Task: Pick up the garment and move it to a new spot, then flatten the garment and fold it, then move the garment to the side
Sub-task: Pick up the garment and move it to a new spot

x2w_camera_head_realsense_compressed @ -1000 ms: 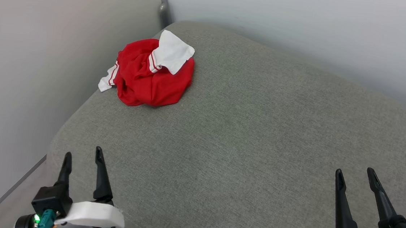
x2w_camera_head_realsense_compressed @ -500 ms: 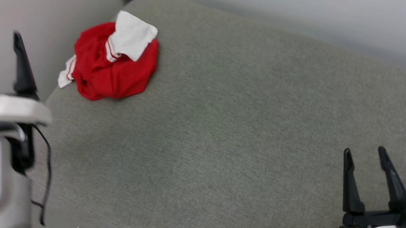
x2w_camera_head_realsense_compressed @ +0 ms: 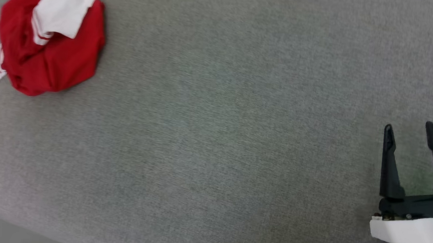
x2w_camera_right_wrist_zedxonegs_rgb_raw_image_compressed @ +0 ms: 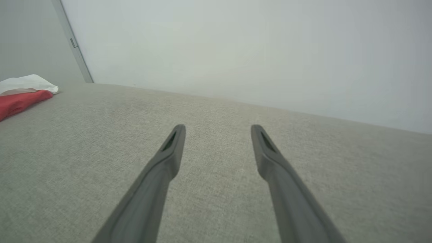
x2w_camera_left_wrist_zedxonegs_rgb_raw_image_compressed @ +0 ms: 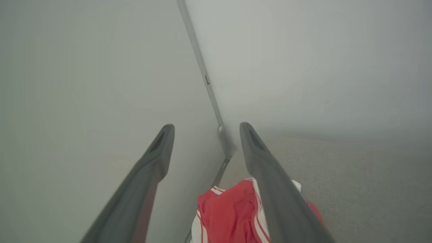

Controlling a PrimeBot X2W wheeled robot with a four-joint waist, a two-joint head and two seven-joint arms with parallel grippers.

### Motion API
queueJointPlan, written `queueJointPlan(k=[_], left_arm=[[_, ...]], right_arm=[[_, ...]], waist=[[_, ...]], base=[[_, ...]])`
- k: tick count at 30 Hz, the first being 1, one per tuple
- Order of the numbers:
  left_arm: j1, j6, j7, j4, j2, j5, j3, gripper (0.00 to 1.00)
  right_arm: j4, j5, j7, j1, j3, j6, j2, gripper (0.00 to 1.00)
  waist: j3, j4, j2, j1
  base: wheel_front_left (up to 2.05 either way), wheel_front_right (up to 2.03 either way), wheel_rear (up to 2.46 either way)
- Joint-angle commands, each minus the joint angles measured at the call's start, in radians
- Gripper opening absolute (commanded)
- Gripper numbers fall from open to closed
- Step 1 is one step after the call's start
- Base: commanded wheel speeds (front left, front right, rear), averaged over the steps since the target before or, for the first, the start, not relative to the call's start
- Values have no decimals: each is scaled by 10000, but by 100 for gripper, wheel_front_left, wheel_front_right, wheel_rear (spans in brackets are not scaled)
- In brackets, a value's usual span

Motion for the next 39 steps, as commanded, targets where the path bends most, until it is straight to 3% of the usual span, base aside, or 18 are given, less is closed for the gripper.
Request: queueJointPlan(k=[1,7,14,21,28,29,30,39], left_arm=[[-186,-39,480,153,128,-234,-158,100],[-638,-62,3219,353,1237,-2051,-1601,100],[-198,-65,5396,350,2140,-4246,-2786,100],[100,-65,6211,716,2424,-5091,-3721,100],[209,-62,6134,1367,2057,-5480,-4665,100],[184,-62,6038,1398,2062,-5514,-4765,67],[125,-62,5992,1393,2108,-5595,-4832,0],[-622,-63,5307,786,3220,-5991,-5400,0]], right_arm=[[-90,-71,-21,-195,-23,-7,13,100],[-479,-241,-21,-525,-70,-7,13,100],[-925,-449,-21,-890,3,-7,13,100],[-1252,-709,-15,-1094,1,-7,13,100],[-1307,-844,14,-1119,-17,-7,13,100],[-1286,-838,14,-1109,-37,-8,13,100],[-1265,-827,13,-1084,-62,-8,13,100],[-879,-406,-19,-815,-40,-7,12,100]], waist=[[565,-409,0,-2],[1351,-657,0,-2],[2163,-893,0,-2],[2774,-961,0,-2],[3009,-1003,0,-2],[2976,-1000,0,-2],[2917,-989,0,-2],[1750,-1022,0,-2]], base=[[0,0,0],[0,0,0],[0,0,0],[0,0,0],[0,0,0],[0,0,0],[0,0,0],[0,0,0]])
